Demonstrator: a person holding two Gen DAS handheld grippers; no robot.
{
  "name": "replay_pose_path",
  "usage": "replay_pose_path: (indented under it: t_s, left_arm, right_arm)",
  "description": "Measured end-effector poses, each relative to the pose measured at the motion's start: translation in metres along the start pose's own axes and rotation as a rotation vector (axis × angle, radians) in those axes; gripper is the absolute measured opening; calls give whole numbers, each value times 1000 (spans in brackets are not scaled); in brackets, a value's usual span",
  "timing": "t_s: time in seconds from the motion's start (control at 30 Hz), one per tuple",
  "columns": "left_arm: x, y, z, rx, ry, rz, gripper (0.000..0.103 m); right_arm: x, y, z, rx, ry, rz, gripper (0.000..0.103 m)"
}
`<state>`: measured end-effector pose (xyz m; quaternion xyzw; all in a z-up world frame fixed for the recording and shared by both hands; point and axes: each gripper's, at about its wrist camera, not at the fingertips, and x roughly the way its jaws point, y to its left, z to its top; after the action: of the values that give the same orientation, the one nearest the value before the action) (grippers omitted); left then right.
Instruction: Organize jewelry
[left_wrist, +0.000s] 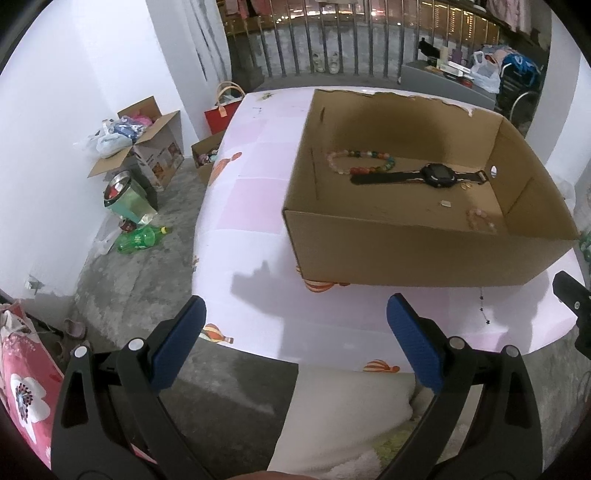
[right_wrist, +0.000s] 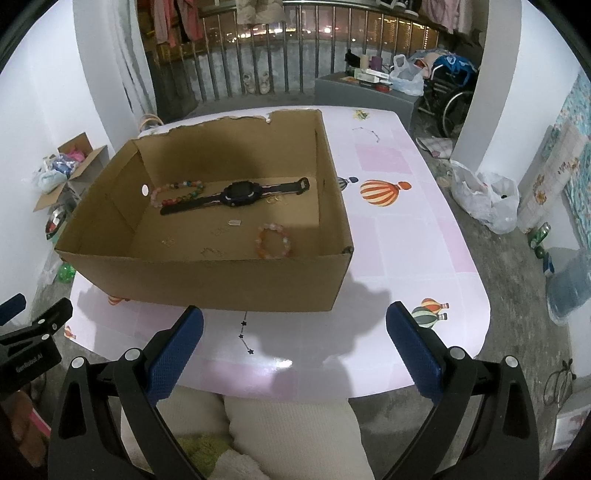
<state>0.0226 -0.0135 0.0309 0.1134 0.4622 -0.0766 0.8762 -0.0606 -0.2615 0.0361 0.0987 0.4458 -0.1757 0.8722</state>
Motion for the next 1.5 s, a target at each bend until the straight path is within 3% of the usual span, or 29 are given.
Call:
replay_pose_path:
  t_s: [1.5]
  left_arm:
    - [12, -21, 14, 32, 26, -30, 95]
  right_arm:
    - [14, -23, 3, 19, 22, -14, 96]
